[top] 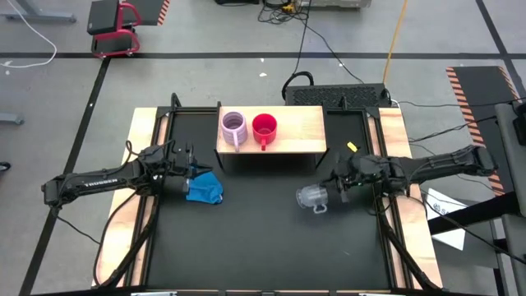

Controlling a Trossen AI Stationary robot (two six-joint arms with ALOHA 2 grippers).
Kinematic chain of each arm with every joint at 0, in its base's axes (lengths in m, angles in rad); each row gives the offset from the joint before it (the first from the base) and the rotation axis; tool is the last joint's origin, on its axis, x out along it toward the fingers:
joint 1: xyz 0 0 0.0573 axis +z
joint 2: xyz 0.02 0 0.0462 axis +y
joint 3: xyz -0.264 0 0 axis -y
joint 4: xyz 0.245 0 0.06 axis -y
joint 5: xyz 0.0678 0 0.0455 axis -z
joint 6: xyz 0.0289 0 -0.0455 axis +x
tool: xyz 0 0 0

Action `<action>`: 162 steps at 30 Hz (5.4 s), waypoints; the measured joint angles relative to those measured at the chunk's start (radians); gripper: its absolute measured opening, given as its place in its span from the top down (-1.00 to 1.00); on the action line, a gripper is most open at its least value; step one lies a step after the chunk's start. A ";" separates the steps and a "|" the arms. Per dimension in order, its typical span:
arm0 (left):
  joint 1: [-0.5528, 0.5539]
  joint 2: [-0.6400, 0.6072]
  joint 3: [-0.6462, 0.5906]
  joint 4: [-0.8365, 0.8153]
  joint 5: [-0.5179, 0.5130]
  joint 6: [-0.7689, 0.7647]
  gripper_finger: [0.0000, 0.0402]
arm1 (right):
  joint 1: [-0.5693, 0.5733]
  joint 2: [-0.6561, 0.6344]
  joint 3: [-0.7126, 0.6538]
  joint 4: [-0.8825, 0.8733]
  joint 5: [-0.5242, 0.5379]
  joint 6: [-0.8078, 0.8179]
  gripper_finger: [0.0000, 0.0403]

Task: Stack small to large cups/mugs on shelf
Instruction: Put the transparent mug on the shelf

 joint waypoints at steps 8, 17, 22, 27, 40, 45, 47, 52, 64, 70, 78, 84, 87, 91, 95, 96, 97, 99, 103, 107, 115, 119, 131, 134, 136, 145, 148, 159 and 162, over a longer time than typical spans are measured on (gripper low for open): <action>0.000 0.000 0.000 0.001 0.000 0.006 0.85 | -0.073 0.000 0.202 -0.179 -0.001 -0.155 1.00; 0.000 0.000 0.000 0.003 0.000 0.020 0.85 | -0.220 0.012 0.321 -0.299 -0.004 -0.221 1.00; 0.000 0.000 0.000 0.002 0.000 0.022 0.85 | -0.270 0.036 0.384 -0.368 -0.008 -0.192 1.00; 0.000 0.000 0.000 0.002 0.000 0.022 0.85 | -0.300 0.086 0.469 -0.439 -0.009 -0.181 1.00; 0.000 0.000 0.000 0.002 0.001 0.025 0.85 | -0.473 0.278 0.748 -0.571 -0.140 -0.308 1.00; 0.000 0.000 0.000 0.002 0.001 0.025 0.85 | -0.564 0.390 0.875 -0.669 -0.170 -0.345 1.00; 0.000 0.000 0.000 0.002 0.001 0.025 0.85 | -0.599 0.426 0.927 -0.703 -0.212 -0.357 1.00; 0.000 0.000 0.000 0.002 0.001 0.029 0.85 | -0.664 0.494 1.034 -0.791 -0.252 -0.412 1.00; 0.000 0.000 0.000 0.000 0.001 0.032 0.85 | -0.828 0.612 1.105 -0.873 -0.313 -0.522 1.00; 0.000 0.000 0.000 0.000 0.001 0.032 0.85 | -0.884 0.672 1.105 -0.829 -0.357 -0.566 1.00; 0.000 0.000 0.000 -0.001 0.001 0.033 0.85 | -0.901 0.780 1.233 -0.981 -0.345 -0.672 1.00; 0.000 0.000 0.000 -0.006 0.000 0.033 0.85 | -0.883 0.867 1.396 -1.119 -0.339 -0.675 1.00; 0.000 0.000 0.000 -0.007 0.000 0.033 0.85 | -0.860 0.903 1.453 -1.169 -0.320 -0.666 1.00; 0.000 0.000 0.000 -0.008 0.000 0.033 0.85 | -0.820 0.955 1.496 -1.223 -0.209 -0.643 1.00; 0.000 0.000 0.000 -0.008 0.000 0.033 0.85 | -0.790 1.002 1.517 -1.267 -0.180 -0.622 1.00; 0.000 0.000 0.000 -0.008 0.000 0.034 0.85 | -0.784 1.008 1.518 -1.270 -0.176 -0.621 1.00; 0.000 0.000 0.000 -0.008 0.000 0.034 0.85 | -0.776 1.014 1.518 -1.274 -0.157 -0.617 1.00; 0.000 0.000 0.000 -0.009 0.000 0.034 0.85 | -0.763 1.022 1.518 -1.284 -0.111 -0.615 1.00; 0.000 0.000 0.000 -0.015 0.000 0.036 0.85 | -0.749 1.029 1.518 -1.304 -0.083 -0.600 1.00; 0.000 0.000 0.000 -0.029 0.000 0.052 0.85 | -0.743 1.028 1.518 -1.309 -0.083 -0.585 1.00; 0.000 0.000 0.000 -0.030 0.000 0.052 0.85 | -0.740 1.028 1.518 -1.315 -0.083 -0.571 1.00; 0.000 0.000 0.000 -0.029 0.000 0.050 0.85 | -0.740 1.028 1.518 -1.318 -0.083 -0.570 1.00; 0.000 0.000 0.000 -0.026 0.001 0.040 0.85 | -0.727 1.028 1.518 -1.318 -0.083 -0.555 1.00; 0.000 0.000 0.000 -0.026 0.001 0.041 0.85 | -0.707 1.028 1.518 -1.318 -0.083 -0.561 1.00; 0.000 0.000 0.000 -0.026 0.001 0.041 0.85 | -0.694 1.028 1.518 -1.318 -0.083 -0.555 1.00; 0.000 0.000 0.000 -0.026 0.001 0.041 0.85 | -0.657 1.034 1.518 -1.333 -0.083 -0.520 1.00; 0.000 0.000 0.000 -0.027 0.001 0.041 0.85 | -0.656 1.033 1.518 -1.333 -0.083 -0.510 1.00; 0.000 0.000 0.000 -0.027 0.002 0.041 0.85 | -0.640 1.034 1.518 -1.383 0.001 -0.462 1.00; 0.000 0.000 0.000 -0.027 0.002 0.041 0.85 | -0.637 1.034 1.518 -1.406 -0.001 -0.460 1.00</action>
